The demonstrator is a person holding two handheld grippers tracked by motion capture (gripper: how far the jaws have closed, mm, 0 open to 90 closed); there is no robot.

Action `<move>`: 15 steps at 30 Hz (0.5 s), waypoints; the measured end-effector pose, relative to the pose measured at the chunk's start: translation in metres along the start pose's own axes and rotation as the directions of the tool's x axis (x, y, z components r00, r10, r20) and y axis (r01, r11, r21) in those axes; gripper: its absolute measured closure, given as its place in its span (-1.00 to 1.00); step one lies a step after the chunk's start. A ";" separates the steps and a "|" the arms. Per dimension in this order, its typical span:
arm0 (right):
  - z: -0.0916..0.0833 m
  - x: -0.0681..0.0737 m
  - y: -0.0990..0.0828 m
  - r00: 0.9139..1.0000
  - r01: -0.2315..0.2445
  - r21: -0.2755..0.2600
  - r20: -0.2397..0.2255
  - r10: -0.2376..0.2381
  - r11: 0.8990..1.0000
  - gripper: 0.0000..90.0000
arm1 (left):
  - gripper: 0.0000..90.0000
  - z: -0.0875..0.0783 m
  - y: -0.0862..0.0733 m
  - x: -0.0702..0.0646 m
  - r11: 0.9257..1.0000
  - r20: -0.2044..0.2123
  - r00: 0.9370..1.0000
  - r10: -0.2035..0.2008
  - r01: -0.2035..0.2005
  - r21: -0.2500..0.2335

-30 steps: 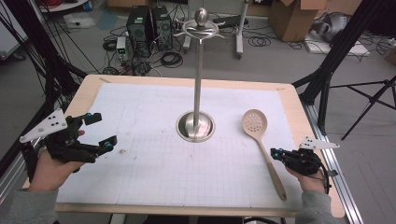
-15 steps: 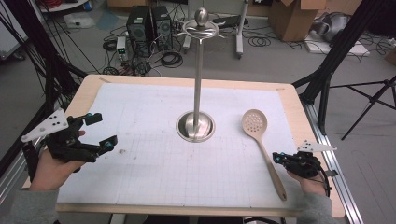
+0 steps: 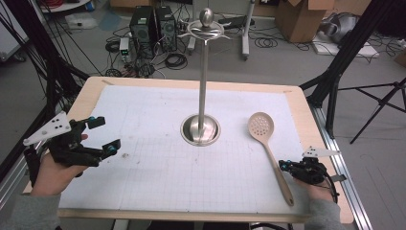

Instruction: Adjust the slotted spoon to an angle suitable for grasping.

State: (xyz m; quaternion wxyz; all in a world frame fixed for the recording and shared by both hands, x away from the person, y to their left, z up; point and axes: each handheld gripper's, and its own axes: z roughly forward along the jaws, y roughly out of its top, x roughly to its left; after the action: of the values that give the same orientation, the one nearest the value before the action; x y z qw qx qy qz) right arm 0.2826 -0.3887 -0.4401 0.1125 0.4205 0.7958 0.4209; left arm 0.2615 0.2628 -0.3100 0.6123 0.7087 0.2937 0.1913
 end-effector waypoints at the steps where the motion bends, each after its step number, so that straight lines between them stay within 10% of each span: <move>1: 0.000 0.000 -0.001 1.000 -0.008 0.009 0.005 0.007 1.000 1.00 | -0.93 0.000 0.000 0.000 1.000 0.001 1.000 -0.001 0.001 0.000; 15: 0.008 0.002 -0.005 0.998 -0.018 0.046 -0.062 0.021 0.999 1.00 | -0.93 0.002 -0.002 0.000 1.000 0.002 1.000 -0.004 0.004 0.010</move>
State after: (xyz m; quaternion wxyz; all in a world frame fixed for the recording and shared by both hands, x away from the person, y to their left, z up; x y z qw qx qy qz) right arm 0.2826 -0.3841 -0.4486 0.0738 0.4174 0.8041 0.4168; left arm 0.2625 0.2616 -0.3121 0.6095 0.7113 0.2953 0.1880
